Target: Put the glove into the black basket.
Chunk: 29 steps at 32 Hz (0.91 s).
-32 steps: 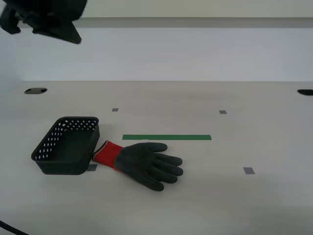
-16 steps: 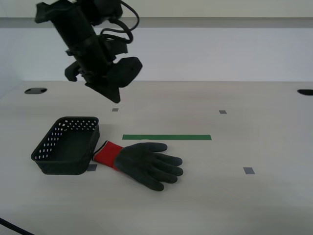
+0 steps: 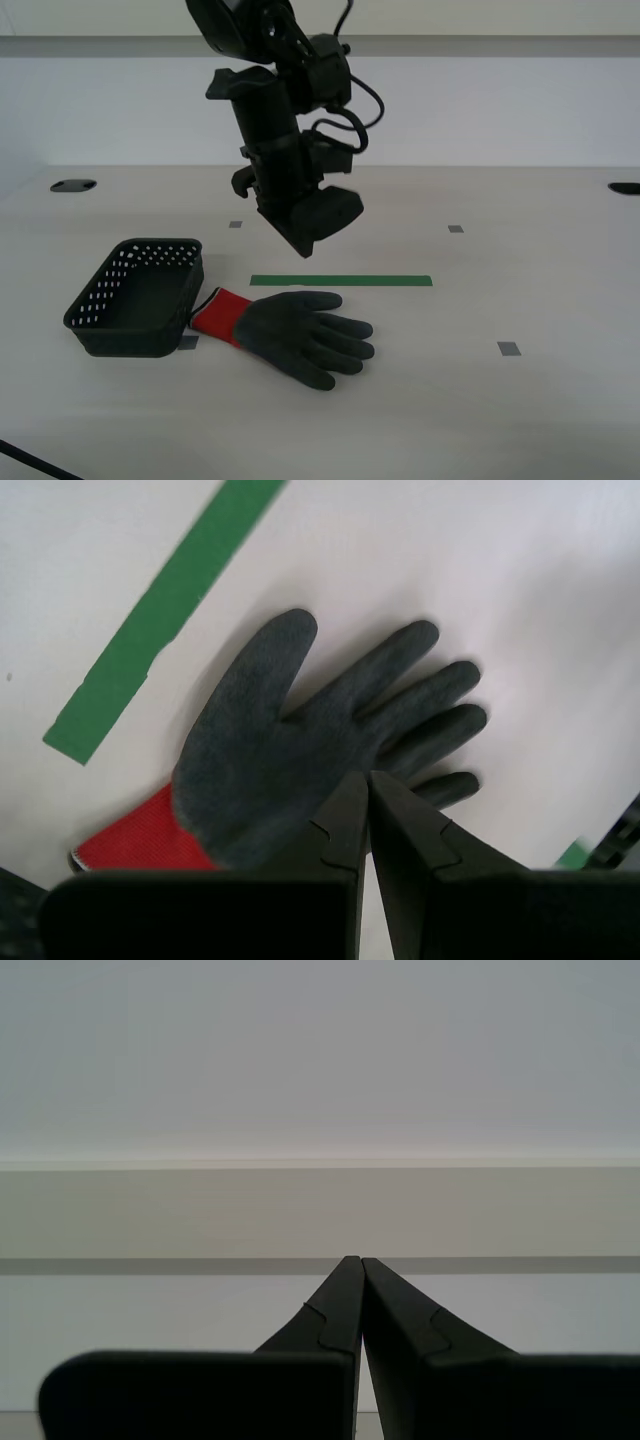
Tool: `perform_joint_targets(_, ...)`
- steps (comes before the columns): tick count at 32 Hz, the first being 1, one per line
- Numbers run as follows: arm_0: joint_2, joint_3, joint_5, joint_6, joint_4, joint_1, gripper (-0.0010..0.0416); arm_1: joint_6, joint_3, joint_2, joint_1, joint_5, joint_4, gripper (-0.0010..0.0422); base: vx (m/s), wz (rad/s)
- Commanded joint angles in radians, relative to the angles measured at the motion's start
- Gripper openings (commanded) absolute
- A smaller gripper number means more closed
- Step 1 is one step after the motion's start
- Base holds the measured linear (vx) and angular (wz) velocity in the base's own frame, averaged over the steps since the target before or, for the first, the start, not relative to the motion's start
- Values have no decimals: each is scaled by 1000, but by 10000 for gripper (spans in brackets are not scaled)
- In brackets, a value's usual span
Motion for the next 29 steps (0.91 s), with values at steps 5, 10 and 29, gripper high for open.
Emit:
perform_joint_targets(5,0,1,0,1,2,0,1,203,61,175,-8,-13,-73,0,0,0)
perform_joint_targets(10,0,1,0,0,3,0,1,266,58,222,-10,-29,-42,0,0,0)
perform_joint_targets(29,0,1,0,0,0,0,1,-50,84,217,-42,-2,27,156,0,0)
